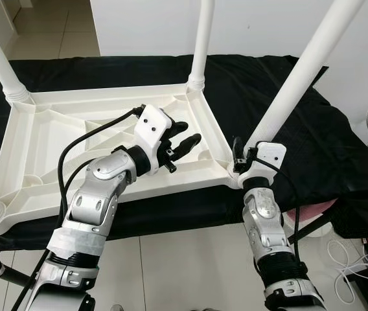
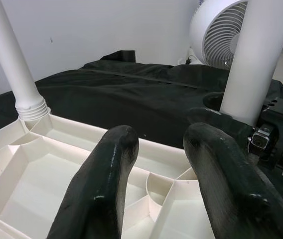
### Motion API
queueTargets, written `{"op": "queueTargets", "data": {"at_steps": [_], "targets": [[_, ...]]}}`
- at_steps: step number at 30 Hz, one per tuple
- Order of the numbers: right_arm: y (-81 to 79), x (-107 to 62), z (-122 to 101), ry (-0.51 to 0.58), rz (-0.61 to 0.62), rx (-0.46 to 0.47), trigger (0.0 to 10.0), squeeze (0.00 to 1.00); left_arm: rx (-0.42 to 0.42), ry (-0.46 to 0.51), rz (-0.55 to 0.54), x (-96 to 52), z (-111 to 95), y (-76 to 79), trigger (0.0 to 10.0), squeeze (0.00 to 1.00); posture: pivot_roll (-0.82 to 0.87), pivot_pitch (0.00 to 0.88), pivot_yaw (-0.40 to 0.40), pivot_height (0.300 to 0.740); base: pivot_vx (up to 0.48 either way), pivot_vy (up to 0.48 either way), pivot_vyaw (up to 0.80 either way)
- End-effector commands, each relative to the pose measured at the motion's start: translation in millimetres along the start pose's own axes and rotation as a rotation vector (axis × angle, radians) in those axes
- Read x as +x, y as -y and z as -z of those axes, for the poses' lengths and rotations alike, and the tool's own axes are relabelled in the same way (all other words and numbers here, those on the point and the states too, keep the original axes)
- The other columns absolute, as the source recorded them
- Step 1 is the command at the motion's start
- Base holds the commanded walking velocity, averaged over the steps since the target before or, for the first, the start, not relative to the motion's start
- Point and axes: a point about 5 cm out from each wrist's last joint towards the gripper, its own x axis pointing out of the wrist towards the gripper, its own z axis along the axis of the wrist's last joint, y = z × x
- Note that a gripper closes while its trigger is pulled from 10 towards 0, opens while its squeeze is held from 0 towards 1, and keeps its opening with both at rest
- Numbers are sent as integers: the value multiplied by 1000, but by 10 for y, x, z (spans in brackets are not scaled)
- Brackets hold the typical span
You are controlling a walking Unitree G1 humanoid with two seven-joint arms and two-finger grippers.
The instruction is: Building children table
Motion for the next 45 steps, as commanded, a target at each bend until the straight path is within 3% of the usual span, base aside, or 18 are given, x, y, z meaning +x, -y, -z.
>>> {"op": "queueTargets", "data": {"at_steps": [1, 8, 10, 16, 25, 30, 31, 45], "targets": [[135, -249, 453, -224, 93, -31, 10000, 0, 3, 13, -43, 11, -47, -10, 10000, 0, 27, 94, -26, 740, 0, 0, 0], [173, -215, 382, -179, 187, -20, 10000, 0, 4, 14, -45, 13, -50, -10, 10000, 0, 26, 92, -29, 740, 0, 0, 0], [335, -191, 398, -194, 301, -16, 10000, 0, 4, 15, -45, 9, -51, -9, 10000, 0, 29, 86, -31, 740, 0, 0, 0], [430, -143, 413, -214, 387, -12, 10000, 0, 5, 16, -43, 8, -51, -3, 10000, 0, 32, 79, -31, 740, 0, 0, 0], [367, -82, 396, -210, 348, -23, 10000, 0, 5, 16, -38, 14, -48, 7, 10000, 0, 31, 67, -31, 740, 0, 0, 0], [319, -25, 362, -185, 256, -15, 10000, 20, 3, 18, -34, 23, -45, 24, 10000, 0, 29, 59, -32, 740, 0, 0, 0], [324, -10, 342, -169, 238, -4, 10000, 1000, 2, 18, -33, 24, -44, 29, 10000, 0, 28, 56, -33, 740, 0, 0, 0], [445, 127, 163, -70, 127, -50, 10000, 1000, -11, 22, -25, 40, -45, 58, 10000, 0, 22, 55, -29, 740, 0, 0, 0]]}}
